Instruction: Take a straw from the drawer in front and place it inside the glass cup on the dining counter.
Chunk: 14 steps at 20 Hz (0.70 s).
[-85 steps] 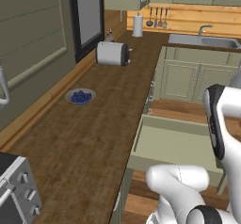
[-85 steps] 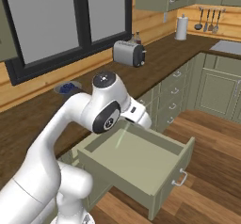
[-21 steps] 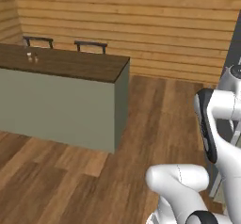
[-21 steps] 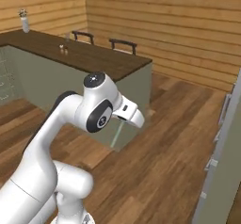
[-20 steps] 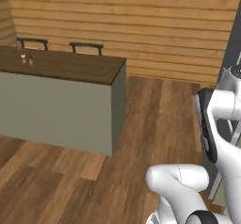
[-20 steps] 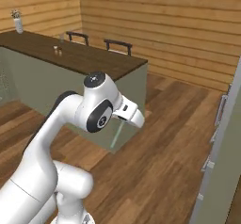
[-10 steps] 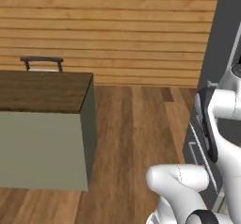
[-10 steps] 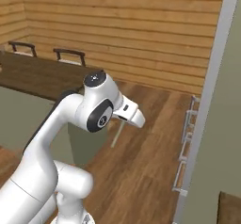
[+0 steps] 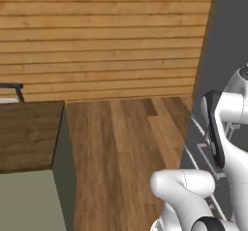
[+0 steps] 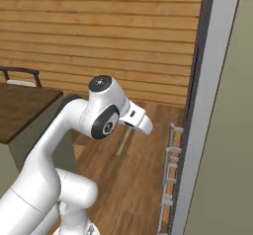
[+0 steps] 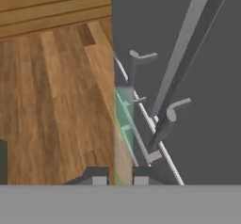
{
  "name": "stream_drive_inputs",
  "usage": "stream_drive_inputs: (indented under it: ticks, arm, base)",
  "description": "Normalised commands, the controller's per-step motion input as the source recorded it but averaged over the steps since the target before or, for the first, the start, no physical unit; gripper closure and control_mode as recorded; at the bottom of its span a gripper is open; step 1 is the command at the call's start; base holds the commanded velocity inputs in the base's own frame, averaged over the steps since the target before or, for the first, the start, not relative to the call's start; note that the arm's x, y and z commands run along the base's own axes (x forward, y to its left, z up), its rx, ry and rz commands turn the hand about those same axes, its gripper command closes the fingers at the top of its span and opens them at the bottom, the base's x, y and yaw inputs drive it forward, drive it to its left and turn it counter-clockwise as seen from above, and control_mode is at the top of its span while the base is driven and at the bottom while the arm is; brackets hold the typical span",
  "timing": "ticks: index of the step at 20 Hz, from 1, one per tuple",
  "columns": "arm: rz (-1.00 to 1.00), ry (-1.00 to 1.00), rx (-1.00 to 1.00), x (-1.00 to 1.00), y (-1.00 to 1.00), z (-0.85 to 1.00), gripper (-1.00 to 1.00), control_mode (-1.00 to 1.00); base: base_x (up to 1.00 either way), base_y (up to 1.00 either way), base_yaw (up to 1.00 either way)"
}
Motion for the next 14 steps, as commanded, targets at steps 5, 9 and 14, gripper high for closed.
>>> stream_drive_inputs:
  ticks: [5, 9, 14]
  arm:
    - [0.0, 0.0, 0.0, 0.0, 0.0, 0.0, 1.0, 1.0]
    - [0.0, 0.0, 0.0, 0.0, 0.0, 0.0, 1.0, 1.0]
    - [0.0, 0.0, 0.0, 0.0, 0.0, 0.0, 1.0, 1.0]
  base:
    - [0.92, 0.4, -0.26]
    - [0.85, 0.86, -0.19]
    - [0.99, 0.68, -0.17]
